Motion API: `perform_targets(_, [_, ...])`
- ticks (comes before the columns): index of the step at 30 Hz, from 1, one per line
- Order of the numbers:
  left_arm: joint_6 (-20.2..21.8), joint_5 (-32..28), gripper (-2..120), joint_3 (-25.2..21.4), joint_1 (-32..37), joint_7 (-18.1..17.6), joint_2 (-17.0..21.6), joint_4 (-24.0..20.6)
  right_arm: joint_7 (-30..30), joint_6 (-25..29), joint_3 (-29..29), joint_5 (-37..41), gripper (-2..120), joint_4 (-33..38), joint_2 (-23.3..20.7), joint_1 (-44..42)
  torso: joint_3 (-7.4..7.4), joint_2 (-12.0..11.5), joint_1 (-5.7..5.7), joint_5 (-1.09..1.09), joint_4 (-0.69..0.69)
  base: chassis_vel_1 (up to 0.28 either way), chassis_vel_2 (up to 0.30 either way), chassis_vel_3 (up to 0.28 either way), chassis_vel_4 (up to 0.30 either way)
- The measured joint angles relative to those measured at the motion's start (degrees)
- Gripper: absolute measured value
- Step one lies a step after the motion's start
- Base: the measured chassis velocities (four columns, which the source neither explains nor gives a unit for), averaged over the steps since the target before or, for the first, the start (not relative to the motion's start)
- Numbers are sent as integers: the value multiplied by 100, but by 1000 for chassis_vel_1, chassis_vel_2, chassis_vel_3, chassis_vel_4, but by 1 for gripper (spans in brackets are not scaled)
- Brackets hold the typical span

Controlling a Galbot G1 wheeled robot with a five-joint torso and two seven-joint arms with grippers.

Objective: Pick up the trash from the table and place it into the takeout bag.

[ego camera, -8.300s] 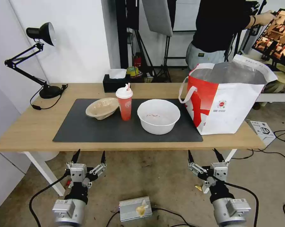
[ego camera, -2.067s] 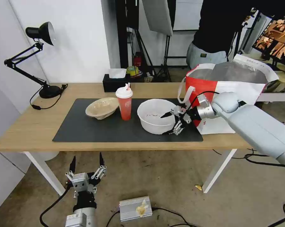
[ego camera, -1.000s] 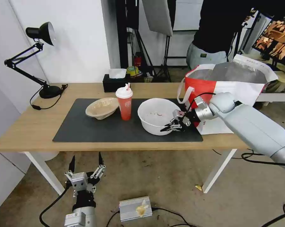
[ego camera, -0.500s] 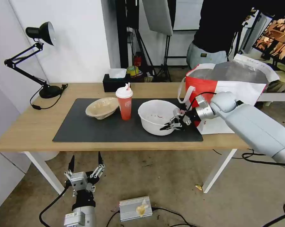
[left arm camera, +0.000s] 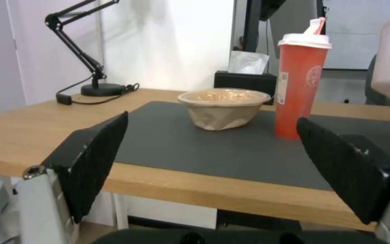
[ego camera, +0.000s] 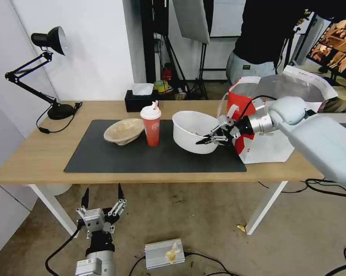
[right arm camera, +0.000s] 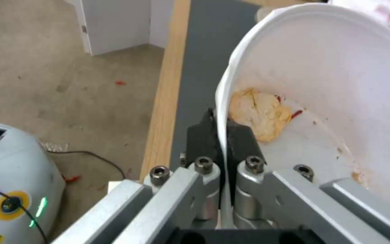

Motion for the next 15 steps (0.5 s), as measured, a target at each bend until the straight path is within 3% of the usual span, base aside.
perform_targets(15, [-20, 3, 100, -30, 31, 0, 9, -89, 112, -136, -226, 566, 0, 192, -63, 740, 0, 0, 0, 0, 0, 0, 0, 0, 0])
